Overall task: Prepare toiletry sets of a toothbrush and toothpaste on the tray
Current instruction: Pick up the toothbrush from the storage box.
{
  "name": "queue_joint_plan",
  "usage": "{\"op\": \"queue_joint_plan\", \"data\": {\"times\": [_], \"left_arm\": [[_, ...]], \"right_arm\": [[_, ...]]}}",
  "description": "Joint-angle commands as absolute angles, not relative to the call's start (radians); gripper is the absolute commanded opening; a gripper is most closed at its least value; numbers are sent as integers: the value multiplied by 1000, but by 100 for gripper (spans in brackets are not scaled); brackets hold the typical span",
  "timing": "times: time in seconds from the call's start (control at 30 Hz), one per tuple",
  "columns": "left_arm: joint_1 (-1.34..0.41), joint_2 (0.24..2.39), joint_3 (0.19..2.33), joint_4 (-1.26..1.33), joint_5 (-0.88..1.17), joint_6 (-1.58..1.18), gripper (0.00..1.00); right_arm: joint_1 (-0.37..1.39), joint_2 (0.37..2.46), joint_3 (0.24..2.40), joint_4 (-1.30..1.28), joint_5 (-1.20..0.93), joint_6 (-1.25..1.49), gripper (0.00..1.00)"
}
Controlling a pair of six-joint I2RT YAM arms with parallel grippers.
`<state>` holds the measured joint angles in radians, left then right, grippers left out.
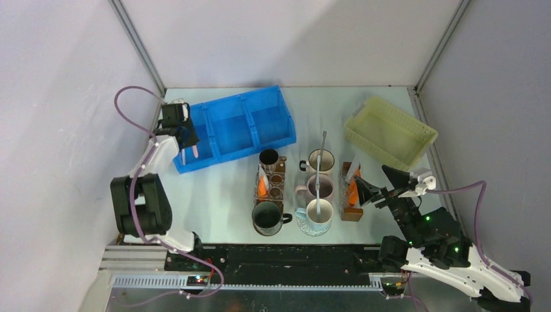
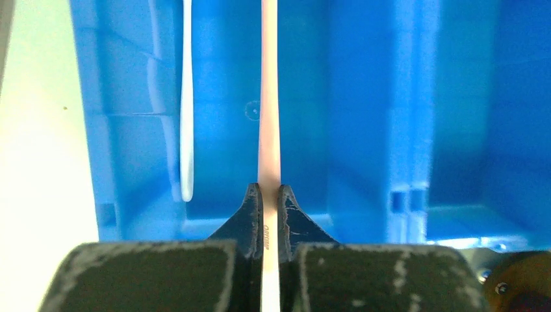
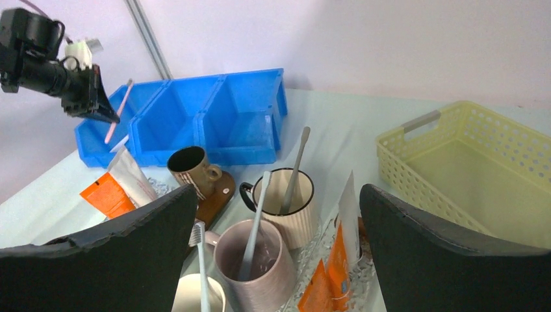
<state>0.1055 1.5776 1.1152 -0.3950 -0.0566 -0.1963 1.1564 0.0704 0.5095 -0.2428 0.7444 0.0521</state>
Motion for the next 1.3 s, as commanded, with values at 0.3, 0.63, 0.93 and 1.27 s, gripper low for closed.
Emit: {"op": "queue_joint_plan", "data": {"times": [0.3,0.63,0.93,1.27], "left_arm": [[-40,1189,962,-217,-139,-267,0],[-217,985,860,-86,-89,-257,0],[-391,893,853,-9,-60,-292,0],[-676,893,872,29,-104,-189,0]], "right_arm": [[1161,179,590,-216,624,26,98],[1159,315,633,-150,561,3,98],[1138,484,707,-42,434,-42,96],[1021,661,824,39,255,18,92]]}}
